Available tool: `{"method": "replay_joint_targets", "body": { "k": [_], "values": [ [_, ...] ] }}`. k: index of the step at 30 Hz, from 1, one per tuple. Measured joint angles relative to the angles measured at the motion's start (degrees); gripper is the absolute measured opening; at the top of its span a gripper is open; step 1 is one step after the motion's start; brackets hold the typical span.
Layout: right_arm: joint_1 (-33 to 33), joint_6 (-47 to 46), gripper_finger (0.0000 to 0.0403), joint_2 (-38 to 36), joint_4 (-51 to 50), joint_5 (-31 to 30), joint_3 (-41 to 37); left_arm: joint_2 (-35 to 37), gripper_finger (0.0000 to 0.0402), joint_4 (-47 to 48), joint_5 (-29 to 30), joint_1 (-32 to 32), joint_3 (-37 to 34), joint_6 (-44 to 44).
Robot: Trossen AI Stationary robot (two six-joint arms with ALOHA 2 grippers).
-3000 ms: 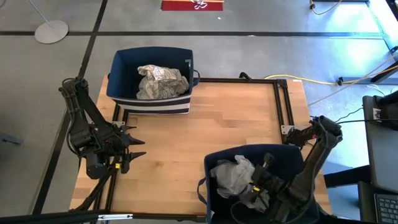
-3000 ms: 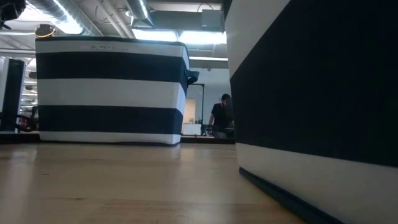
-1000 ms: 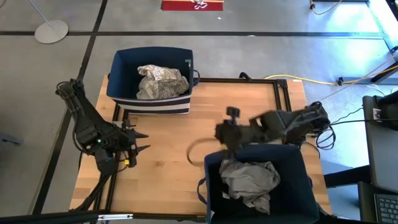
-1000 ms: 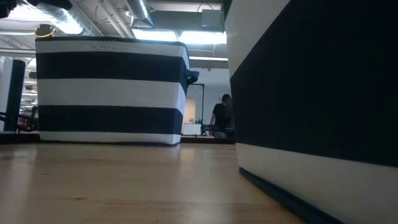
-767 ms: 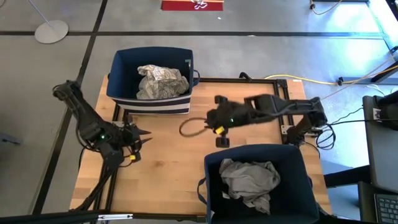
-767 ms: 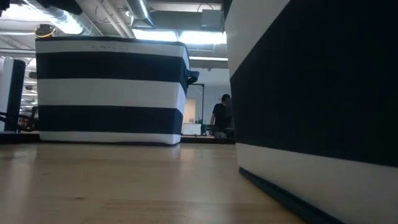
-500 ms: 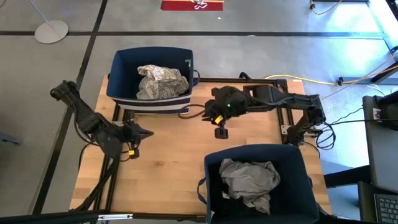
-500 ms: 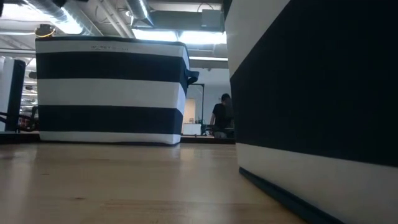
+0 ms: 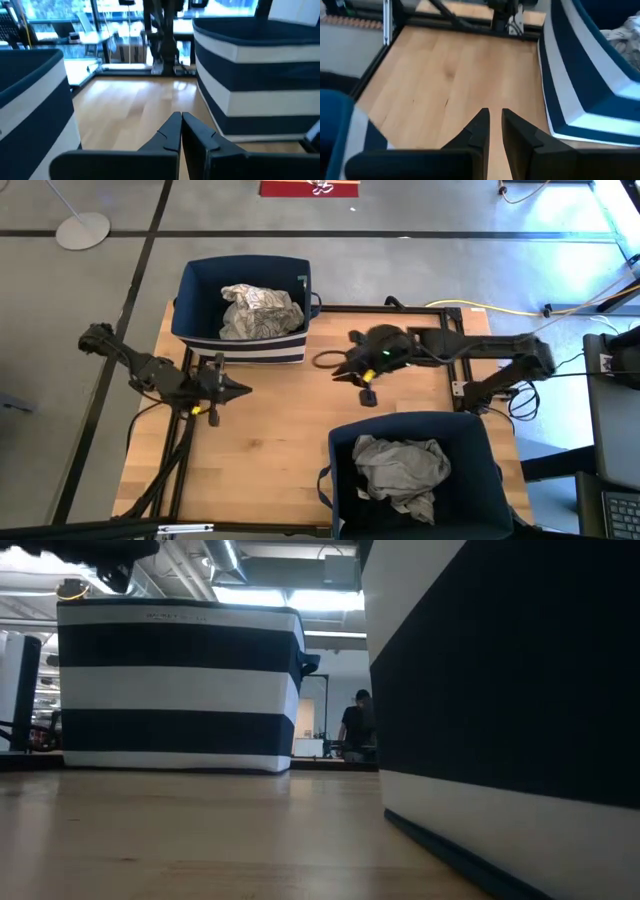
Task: Sort clothes
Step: Return to Home Position
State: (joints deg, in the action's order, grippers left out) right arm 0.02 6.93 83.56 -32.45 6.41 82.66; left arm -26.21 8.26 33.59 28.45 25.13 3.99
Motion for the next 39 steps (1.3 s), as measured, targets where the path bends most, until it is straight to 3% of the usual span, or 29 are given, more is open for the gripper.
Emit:
{"method": "replay_joint_targets", "body": {
  "k": [11,22,26,31,39],
  "values": [
    [-0.1,-6.1,0.0050,-21.9,27.7,-4.7,-33.7,6.5,0.0006,-4.8,0.0,-0.8,-7.8,-3.3],
    [0.0,-9.4,0.0050,-29.9,48.6,-17.8,-52.9,6.7,0.0007,-4.7,0.3,-0.8,-8.9,-4.5],
    [0.0,-8.0,0.0050,-31.6,50.4,-16.6,-56.6,6.7,0.0007,-4.7,0.3,-0.8,-8.9,-4.5],
    [-1.1,-7.1,0.0050,-34.2,52.6,-6.5,-60.4,6.7,0.0008,-4.7,0.3,-0.8,-8.9,-4.4],
    [-3.9,-7.2,0.0050,-41.3,52.8,-6.3,-66.6,6.7,0.0008,-4.7,0.3,-0.8,-8.9,-2.9]
  ]
}}
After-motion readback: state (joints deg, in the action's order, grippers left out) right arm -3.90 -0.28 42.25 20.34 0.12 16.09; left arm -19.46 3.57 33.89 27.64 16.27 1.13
